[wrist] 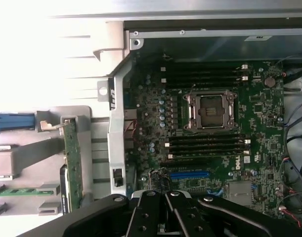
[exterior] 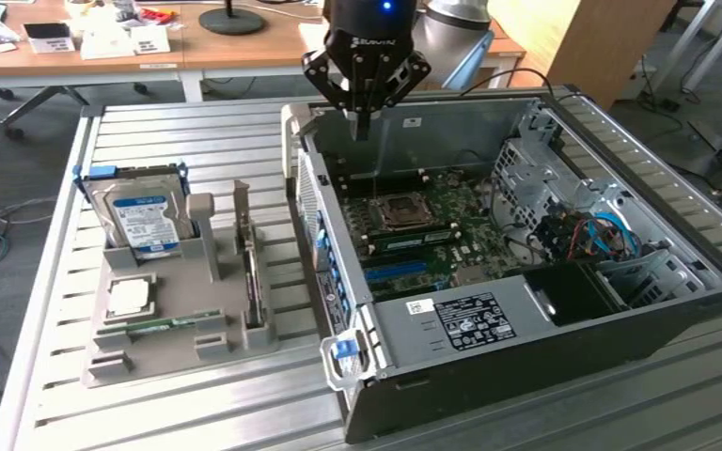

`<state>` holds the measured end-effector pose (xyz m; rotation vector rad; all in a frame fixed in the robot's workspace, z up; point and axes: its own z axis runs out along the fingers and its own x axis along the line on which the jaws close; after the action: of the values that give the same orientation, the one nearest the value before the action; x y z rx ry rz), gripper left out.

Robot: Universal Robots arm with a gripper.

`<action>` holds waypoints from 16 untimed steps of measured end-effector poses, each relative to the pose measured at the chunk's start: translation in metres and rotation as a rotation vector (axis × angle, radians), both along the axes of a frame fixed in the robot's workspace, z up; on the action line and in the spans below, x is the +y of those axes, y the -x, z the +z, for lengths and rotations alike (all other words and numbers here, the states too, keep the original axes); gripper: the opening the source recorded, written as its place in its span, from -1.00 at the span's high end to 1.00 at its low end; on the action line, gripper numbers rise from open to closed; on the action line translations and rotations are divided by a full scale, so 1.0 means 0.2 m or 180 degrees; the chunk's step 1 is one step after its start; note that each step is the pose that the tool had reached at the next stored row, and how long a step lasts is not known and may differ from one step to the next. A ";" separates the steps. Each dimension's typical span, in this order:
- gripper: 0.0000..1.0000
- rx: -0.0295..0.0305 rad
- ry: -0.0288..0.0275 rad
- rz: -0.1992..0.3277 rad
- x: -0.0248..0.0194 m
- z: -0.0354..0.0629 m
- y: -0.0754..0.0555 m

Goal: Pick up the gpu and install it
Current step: 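Reach for the gpu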

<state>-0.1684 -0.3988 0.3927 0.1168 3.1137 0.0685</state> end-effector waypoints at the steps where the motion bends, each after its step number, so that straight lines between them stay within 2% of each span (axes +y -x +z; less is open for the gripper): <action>1: 0.79 0.0000 0.0000 0.0000 0.000 0.000 0.01; 16: 0.79 0.0000 0.0000 -0.0002 0.000 -0.001 0.13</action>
<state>-0.1948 -0.3989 0.3926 0.1178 3.1136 0.0686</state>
